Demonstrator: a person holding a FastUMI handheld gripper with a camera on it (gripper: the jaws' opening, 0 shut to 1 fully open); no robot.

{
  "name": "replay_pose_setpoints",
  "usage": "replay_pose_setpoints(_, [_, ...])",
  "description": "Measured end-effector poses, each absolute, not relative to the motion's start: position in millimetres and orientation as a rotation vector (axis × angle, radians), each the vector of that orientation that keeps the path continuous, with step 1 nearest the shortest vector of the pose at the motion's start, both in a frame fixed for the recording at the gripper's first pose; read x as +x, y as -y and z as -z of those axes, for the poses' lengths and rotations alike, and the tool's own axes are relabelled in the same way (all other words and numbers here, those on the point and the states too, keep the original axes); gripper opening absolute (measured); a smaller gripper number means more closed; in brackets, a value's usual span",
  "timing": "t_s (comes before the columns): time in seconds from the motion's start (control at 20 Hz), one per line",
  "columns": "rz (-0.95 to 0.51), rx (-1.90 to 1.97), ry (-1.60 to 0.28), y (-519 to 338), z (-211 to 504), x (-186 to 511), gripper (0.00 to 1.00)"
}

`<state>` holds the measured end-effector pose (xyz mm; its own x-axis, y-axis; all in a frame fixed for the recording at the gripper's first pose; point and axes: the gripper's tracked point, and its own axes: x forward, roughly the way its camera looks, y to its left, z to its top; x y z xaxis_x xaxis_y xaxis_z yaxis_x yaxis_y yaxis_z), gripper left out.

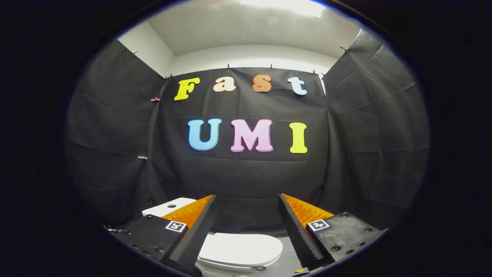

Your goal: Open the toilet lid.

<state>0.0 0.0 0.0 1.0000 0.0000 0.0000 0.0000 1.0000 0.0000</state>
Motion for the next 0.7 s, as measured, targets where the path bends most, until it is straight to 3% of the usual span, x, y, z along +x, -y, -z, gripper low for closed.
replay_pose_setpoints(0.7, [0.019, -0.008, -0.003, -1.1, 0.7, -0.6, 0.98])
